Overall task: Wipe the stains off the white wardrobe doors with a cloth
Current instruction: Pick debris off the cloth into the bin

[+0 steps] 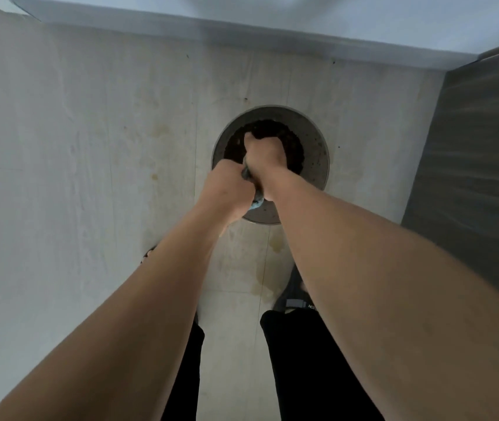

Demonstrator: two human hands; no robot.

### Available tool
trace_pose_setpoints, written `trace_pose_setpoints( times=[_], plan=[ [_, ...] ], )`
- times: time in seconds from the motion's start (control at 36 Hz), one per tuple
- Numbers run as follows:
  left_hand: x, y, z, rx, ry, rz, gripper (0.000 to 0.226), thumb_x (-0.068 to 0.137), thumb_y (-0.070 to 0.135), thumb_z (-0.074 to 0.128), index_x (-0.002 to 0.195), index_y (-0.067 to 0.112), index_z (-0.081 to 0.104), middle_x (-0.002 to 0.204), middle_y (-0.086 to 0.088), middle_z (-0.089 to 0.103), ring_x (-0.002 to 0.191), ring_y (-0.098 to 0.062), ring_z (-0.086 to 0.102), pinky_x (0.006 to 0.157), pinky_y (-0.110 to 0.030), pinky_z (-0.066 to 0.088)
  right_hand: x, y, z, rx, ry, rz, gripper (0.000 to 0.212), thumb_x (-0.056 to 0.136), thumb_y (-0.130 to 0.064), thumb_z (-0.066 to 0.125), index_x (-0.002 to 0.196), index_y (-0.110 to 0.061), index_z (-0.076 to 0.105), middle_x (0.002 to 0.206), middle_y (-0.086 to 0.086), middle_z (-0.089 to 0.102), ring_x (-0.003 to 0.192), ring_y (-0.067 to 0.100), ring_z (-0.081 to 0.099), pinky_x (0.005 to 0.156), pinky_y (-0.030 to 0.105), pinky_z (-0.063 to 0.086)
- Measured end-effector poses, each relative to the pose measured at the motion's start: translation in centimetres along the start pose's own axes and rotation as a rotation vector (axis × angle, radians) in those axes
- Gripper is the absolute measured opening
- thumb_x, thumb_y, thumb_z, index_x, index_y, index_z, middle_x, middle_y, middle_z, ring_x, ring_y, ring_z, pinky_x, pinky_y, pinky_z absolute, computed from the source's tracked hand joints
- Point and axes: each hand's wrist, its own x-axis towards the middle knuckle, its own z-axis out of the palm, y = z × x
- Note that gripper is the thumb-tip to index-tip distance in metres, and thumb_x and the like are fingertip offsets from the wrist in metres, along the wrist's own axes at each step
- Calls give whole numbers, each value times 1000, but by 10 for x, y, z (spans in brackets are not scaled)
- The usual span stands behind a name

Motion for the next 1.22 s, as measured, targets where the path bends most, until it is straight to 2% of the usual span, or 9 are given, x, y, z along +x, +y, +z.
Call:
trace_pose_setpoints(
  times=[0.17,0.33,0.5,0.58,0.69,0.81,0.89,1.08,1.22],
  plan=[
    [11,7,4,131,28,14,20,99,9,56,79,8,55,71,-5,54,62,-19,53,41,-23,34,21,7,3,25,-13,-30,43,102,-37,53,76,-5,62,88,19,72,84,35,70,84,45,58],
    [8,5,18,125,28,67,20,99,6,53,118,3,60,72,-1,50,62,-13,48,47,-24,36,24,12,-4,-144,-93,-131,41,104,-29,47,67,-15,56,92,14,68,95,32,68,95,42,55],
    [-5,-2,29,146,14,66,8,102,9,52,95,6,52,75,-3,50,73,-21,56,61,-35,50,20,28,-14,-174,-151,-251,43,106,-25,47,76,-1,67,90,25,71,89,33,67,90,39,50],
    [-18,-1,29,127,-2,73,14,104,14,54,95,5,61,76,-4,56,66,-18,55,47,-27,39,13,30,-27,-191,-71,-297,43,103,-31,46,68,-15,65,100,16,73,103,29,66,96,42,51],
    [-50,-1,12,65,-51,114,36,101,15,55,65,10,55,60,-2,51,53,-19,47,40,-23,31,-18,12,-56,-139,-43,-255,50,106,-46,39,98,-10,72,98,7,74,88,24,69,92,39,52],
    [-81,-6,-9,-241,-61,-7,25,100,12,59,78,8,69,72,-11,65,68,-25,63,60,-31,45,-63,-6,-64,-134,-104,-224,60,104,-59,32,96,-10,66,93,9,73,94,27,68,92,41,49],
    [-101,4,-31,-444,-106,-87,16,102,10,60,90,16,69,93,-17,73,76,-24,70,68,-31,54,-103,-25,-72,-177,-53,-203,58,108,-49,30,90,-6,65,93,11,64,100,33,60,79,36,39],
    [-161,33,-75,-690,-293,-151,16,104,2,51,108,11,64,109,-14,69,95,-27,68,84,-46,60,-200,-28,-100,186,-46,-94,36,104,-20,45,137,-16,62,138,5,60,123,22,55,103,37,46],
    [-218,51,-104,-717,-357,-110,22,102,-4,43,111,3,62,108,-17,68,94,-28,66,79,-39,56,-263,-8,-128,109,8,-443,76,76,6,50,138,-39,58,154,0,42,142,19,40,118,45,36]
  ],
)
